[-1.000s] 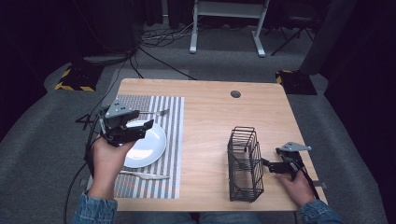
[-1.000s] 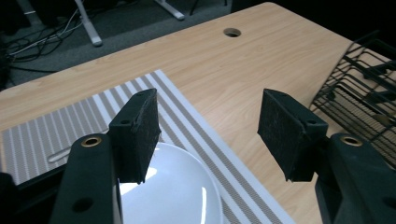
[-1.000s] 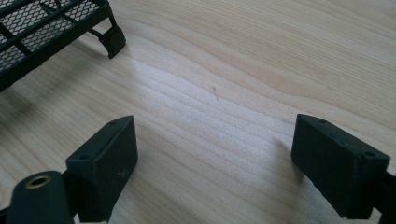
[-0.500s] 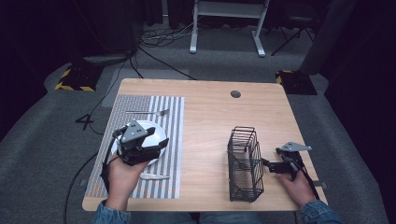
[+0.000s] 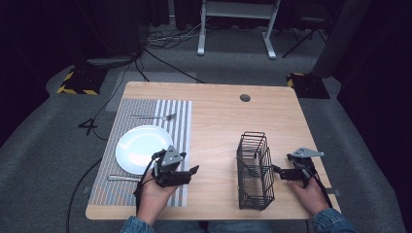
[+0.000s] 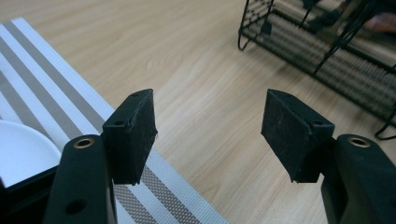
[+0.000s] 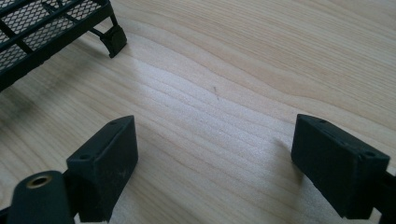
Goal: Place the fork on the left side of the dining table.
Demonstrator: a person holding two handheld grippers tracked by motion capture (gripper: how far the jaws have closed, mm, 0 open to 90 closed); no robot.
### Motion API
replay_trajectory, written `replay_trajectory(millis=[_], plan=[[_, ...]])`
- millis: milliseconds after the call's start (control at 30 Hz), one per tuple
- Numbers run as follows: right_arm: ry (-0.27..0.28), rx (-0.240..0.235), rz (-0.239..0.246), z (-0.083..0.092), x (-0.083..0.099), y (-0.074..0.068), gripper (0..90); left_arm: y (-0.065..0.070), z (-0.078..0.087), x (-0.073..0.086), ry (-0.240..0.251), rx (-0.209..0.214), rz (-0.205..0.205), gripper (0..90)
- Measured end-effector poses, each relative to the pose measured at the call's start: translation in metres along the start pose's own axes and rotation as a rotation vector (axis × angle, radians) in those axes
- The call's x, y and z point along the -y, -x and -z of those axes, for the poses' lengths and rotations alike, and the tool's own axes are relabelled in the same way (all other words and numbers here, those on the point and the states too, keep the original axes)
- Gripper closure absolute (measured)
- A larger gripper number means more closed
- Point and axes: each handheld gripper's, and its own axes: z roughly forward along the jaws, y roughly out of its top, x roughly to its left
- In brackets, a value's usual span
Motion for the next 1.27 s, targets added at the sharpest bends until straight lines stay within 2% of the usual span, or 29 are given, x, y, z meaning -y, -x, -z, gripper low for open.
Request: replay_trajectory(millis=[67, 167, 267, 433, 467, 500, 633, 700, 833, 867, 967, 1033, 1133, 1267], plan=[[0.000, -0.001, -0.001, 0.000, 0.000, 0.000, 14.7, 0.006, -0.008, 0.005, -0.007, 0.018, 0.014, 35.3], [0.000, -0.001, -0.001, 0.000, 0.000, 0.000, 14.7, 0.016, -0.019, 0.008, -0.024, 0.024, 0.012, 35.5], [0.000, -0.002, 0.002, 0.000, 0.000, 0.000, 14.7, 0.025, -0.029, 0.010, -0.039, 0.039, 0.004, 35.6], [0.000, -0.003, 0.005, 0.000, 0.000, 0.000, 14.7, 0.039, -0.046, 0.013, -0.102, 0.066, -0.026, 35.3], [0.000, -0.003, 0.005, 0.000, 0.000, 0.000, 14.7, 0.039, -0.046, 0.013, -0.102, 0.066, -0.026, 35.2], [0.000, -0.003, 0.006, 0.000, 0.000, 0.000, 14.7, 0.044, -0.052, 0.014, -0.123, 0.067, -0.050, 35.2], [0.000, -0.003, 0.006, 0.000, 0.000, 0.000, 14.7, 0.050, -0.060, 0.016, -0.140, 0.074, -0.038, 34.8], [0.001, -0.003, 0.006, 0.000, 0.000, 0.000, 14.7, 0.054, -0.066, 0.017, -0.157, 0.077, -0.058, 34.8], [0.000, -0.003, 0.005, 0.000, 0.000, 0.000, 14.7, 0.062, -0.073, 0.018, -0.197, 0.049, -0.118, 34.7], [0.000, -0.003, 0.006, 0.000, 0.000, 0.000, 14.7, 0.063, -0.075, 0.018, -0.192, 0.049, -0.119, 34.4], [0.001, -0.004, 0.006, 0.001, 0.001, 0.000, 14.7, 0.063, -0.077, 0.020, -0.181, 0.052, -0.097, 31.0], [0.001, -0.004, 0.007, 0.000, 0.001, 0.000, 14.7, 0.062, -0.079, 0.020, -0.176, 0.068, -0.107, 26.0], [0.000, -0.004, 0.006, 0.001, 0.001, 0.000, 14.7, 0.064, -0.081, 0.019, -0.199, 0.083, -0.131, 15.4], [0.000, -0.004, 0.007, 0.001, 0.001, 0.000, 14.8, 0.065, -0.082, 0.018, -0.204, 0.077, -0.124, 13.8]])
